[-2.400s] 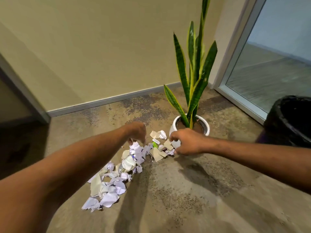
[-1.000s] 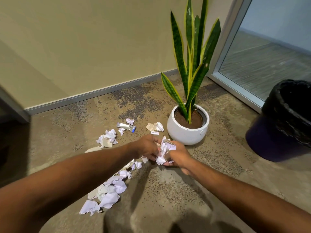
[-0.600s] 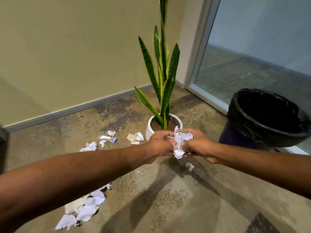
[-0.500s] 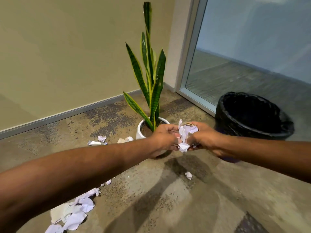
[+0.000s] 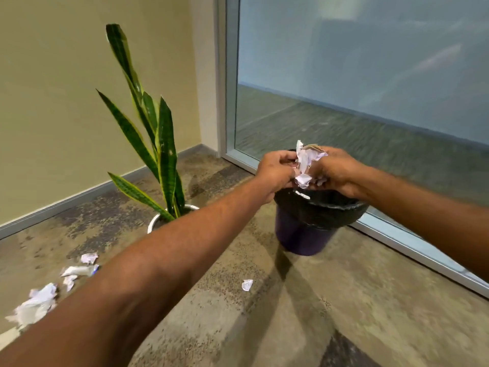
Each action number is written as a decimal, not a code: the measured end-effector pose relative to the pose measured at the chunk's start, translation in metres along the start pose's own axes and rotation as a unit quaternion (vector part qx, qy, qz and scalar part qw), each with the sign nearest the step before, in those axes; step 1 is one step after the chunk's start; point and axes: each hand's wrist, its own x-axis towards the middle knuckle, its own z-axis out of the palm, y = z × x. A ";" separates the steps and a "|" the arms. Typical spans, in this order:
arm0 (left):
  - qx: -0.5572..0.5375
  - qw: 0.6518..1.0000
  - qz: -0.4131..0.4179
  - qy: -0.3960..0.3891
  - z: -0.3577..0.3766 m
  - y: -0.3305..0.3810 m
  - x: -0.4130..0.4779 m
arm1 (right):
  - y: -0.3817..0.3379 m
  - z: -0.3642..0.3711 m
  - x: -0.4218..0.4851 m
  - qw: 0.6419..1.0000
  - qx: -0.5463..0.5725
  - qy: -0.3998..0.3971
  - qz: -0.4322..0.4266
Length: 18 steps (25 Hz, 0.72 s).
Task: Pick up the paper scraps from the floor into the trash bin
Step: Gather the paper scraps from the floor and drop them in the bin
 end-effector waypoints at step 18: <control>0.027 0.998 -0.042 0.038 -0.061 -0.035 -0.016 | 0.043 0.055 0.016 0.995 -0.070 0.021 -0.069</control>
